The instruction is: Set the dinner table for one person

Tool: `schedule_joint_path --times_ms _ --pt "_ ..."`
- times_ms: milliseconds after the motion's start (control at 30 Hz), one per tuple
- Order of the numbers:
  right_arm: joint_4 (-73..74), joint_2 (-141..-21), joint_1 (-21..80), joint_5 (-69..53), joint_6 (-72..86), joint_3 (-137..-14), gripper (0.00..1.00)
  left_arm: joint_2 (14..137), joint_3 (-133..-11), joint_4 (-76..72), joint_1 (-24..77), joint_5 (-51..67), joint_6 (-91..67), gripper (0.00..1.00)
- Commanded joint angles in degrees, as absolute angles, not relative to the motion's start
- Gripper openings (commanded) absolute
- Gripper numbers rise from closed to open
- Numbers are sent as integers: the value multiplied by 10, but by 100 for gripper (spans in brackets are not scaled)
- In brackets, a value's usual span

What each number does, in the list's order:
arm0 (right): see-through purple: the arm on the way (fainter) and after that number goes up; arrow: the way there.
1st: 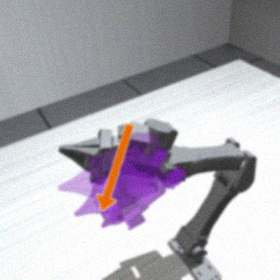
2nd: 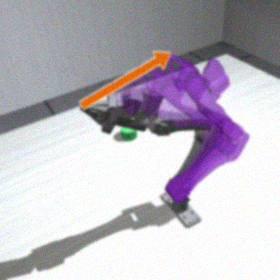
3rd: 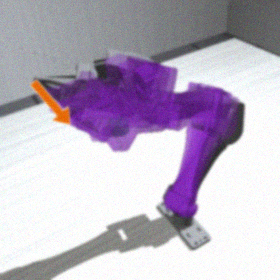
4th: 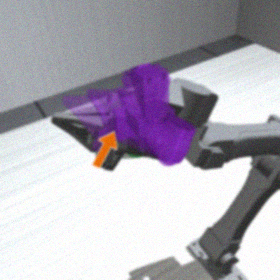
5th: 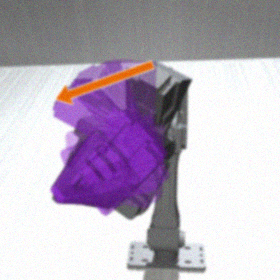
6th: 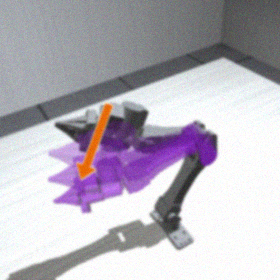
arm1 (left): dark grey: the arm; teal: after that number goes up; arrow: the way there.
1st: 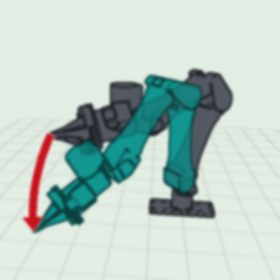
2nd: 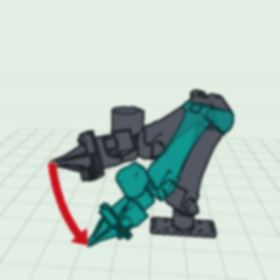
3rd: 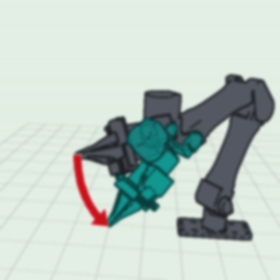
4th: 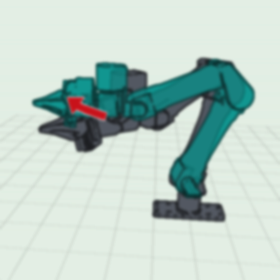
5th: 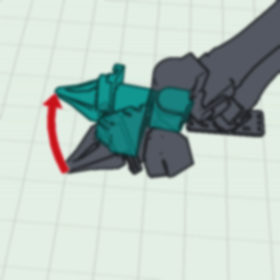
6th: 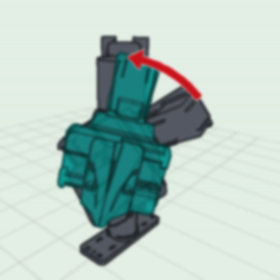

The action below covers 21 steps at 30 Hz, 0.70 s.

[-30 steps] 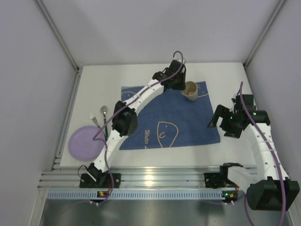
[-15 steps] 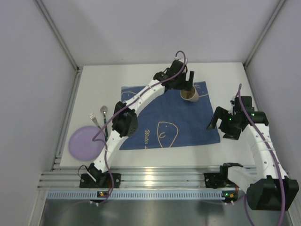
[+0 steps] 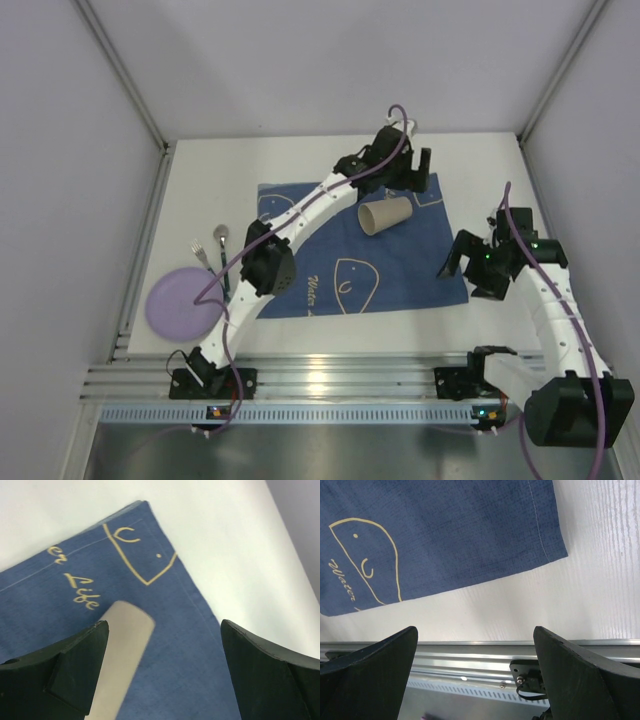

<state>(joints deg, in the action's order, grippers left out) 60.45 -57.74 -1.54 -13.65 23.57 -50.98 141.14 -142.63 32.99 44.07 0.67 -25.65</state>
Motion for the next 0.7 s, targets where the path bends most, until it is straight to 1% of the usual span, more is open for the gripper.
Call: schedule_joint_path --times_ms 0,33,100,167,267,300,333,367,400,433,467,500,533,567,600,633,667 --pt "594 -563 -8 -142 233 -510 100 1417 -1454 287 462 24 -265 99" --pt "598 -562 -8 -142 230 -512 100 1414 -1455 293 461 20 -269 99" --pt "590 -553 -4 -177 218 -536 100 1400 -1455 308 461 -33 -267 99" --pt "564 -548 37 -206 231 -575 100 1349 -1429 313 458 -99 -251 99" --pt "533 -565 103 -173 260 -641 100 1233 -1321 293 427 -157 -264 99" --pt "533 -579 145 -157 262 -660 100 1203 -1288 287 416 -166 -290 99" --pt "534 -617 169 -118 261 -700 100 1175 -1218 280 404 -177 -302 99" --pt "537 -637 195 -90 261 -722 100 1113 -1185 280 384 -188 -313 99" --pt "540 -659 250 -62 258 -744 100 1087 -1153 281 376 -225 -326 99" --pt "549 -706 279 19 258 -798 100 1056 -1090 282 369 -242 -330 99" --pt "563 -734 308 69 257 -829 100 1004 -1059 282 353 -264 -334 99" --pt "600 -763 361 125 258 -864 99 976 -1026 282 343 -293 -345 99" --pt "616 -819 379 231 260 -916 100 950 -966 280 331 -303 -351 99" --pt "610 -834 388 257 259 -915 100 927 -935 281 301 -307 -358 99" --pt "547 -842 370 255 271 -893 100 878 -881 285 285 -303 -372 99" --pt "527 -858 342 153 287 -844 100 858 -857 291 268 -298 -378 99" --pt "492 -864 314 58 253 -815 100 833 -834 295 232 -291 -383 99"
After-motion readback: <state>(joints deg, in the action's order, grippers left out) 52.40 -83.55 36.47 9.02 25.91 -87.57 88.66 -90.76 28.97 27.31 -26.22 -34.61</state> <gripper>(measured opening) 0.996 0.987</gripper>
